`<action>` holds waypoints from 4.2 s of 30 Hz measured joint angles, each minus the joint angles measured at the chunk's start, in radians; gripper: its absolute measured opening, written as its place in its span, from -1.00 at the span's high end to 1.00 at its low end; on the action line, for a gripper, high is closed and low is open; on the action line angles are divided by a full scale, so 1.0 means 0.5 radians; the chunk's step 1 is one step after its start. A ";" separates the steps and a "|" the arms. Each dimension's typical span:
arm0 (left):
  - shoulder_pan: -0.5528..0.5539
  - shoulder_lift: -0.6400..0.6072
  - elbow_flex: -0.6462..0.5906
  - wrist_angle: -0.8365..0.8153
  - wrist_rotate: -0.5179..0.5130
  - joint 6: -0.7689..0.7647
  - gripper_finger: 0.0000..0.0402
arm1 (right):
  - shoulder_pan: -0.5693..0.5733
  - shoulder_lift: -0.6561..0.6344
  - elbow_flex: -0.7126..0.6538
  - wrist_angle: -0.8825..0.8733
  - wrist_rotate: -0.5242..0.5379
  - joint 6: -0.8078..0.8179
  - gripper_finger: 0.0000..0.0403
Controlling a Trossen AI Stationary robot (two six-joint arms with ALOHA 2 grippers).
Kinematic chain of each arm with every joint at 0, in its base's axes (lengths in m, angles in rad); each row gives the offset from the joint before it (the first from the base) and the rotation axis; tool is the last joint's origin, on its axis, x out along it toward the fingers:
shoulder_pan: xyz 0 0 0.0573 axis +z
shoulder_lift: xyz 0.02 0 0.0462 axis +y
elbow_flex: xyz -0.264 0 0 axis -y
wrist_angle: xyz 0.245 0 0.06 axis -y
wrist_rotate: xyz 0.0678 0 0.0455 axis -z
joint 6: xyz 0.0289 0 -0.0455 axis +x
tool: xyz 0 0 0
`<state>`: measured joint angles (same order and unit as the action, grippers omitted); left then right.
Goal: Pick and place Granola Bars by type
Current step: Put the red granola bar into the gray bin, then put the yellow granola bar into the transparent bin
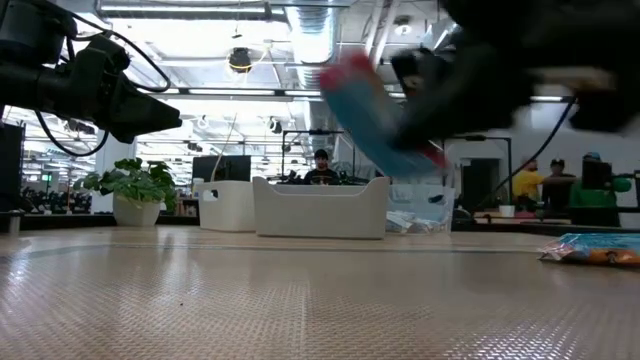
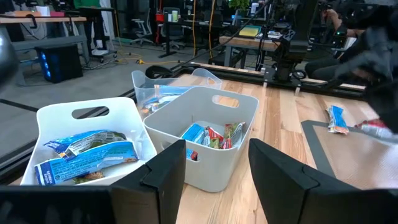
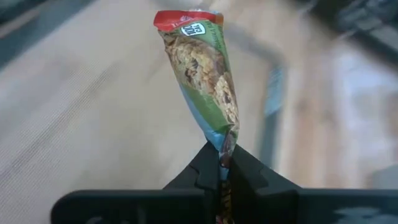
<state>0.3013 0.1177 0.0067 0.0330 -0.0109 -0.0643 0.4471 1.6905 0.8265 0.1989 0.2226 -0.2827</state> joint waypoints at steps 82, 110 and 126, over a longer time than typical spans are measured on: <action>0.001 0.001 -0.001 0.000 -0.001 0.000 0.16 | -0.252 -0.156 0.276 -1.715 -0.804 1.330 0.05; 0.000 0.000 0.000 0.000 0.000 0.000 0.16 | -0.009 -0.143 -0.010 -1.811 -0.713 1.896 0.00; 0.001 0.000 -0.001 0.000 -0.001 0.000 0.16 | -0.022 -0.152 -0.095 -1.681 -0.684 1.896 0.59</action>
<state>0.3016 0.1177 0.0063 0.0330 -0.0113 -0.0643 0.4359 1.6146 0.7792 -0.6418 -0.1194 0.6655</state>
